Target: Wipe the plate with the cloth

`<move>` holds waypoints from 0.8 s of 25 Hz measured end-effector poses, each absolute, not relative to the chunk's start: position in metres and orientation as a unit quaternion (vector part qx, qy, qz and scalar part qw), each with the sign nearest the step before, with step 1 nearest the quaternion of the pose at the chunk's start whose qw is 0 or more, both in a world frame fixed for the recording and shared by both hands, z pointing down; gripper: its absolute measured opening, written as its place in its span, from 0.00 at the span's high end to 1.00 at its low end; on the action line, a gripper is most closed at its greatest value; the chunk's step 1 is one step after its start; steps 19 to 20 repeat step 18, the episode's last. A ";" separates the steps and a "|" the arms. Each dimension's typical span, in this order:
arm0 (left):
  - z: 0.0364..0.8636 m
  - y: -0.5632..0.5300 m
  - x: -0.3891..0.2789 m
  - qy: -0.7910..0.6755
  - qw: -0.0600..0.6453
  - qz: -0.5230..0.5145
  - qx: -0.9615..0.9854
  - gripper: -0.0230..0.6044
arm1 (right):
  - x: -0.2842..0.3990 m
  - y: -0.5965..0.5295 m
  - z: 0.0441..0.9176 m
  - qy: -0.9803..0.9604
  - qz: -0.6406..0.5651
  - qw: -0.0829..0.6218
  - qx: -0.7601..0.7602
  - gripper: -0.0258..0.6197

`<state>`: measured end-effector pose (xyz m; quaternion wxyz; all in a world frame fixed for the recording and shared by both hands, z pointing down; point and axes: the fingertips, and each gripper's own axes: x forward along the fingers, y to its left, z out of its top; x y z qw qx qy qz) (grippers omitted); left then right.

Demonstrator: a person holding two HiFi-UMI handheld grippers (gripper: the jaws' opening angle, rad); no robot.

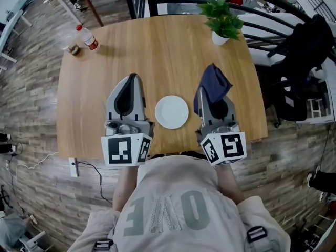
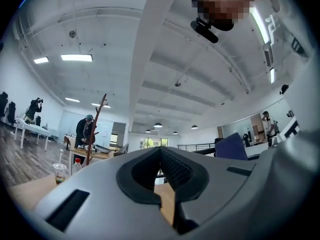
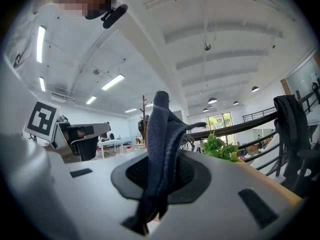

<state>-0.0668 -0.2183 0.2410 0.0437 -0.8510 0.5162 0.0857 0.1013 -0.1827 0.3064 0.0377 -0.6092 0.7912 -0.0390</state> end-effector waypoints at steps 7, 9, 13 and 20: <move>0.244 -0.219 -0.067 0.523 0.043 0.076 -0.848 0.96 | 0.098 -0.183 0.304 0.797 -0.039 0.042 -0.601 0.87; 0.246 -0.220 -0.069 0.531 0.045 0.068 -0.843 0.96 | 0.097 -0.184 0.304 0.798 -0.039 0.040 -0.600 0.87; 0.250 -0.220 -0.069 0.533 0.055 0.054 -0.843 0.96 | 0.095 -0.183 0.305 0.802 -0.034 0.034 -0.595 0.87; 0.253 -0.228 -0.075 0.551 0.037 0.060 -0.831 0.96 | 0.097 -0.186 0.304 0.804 -0.035 0.039 -0.592 0.87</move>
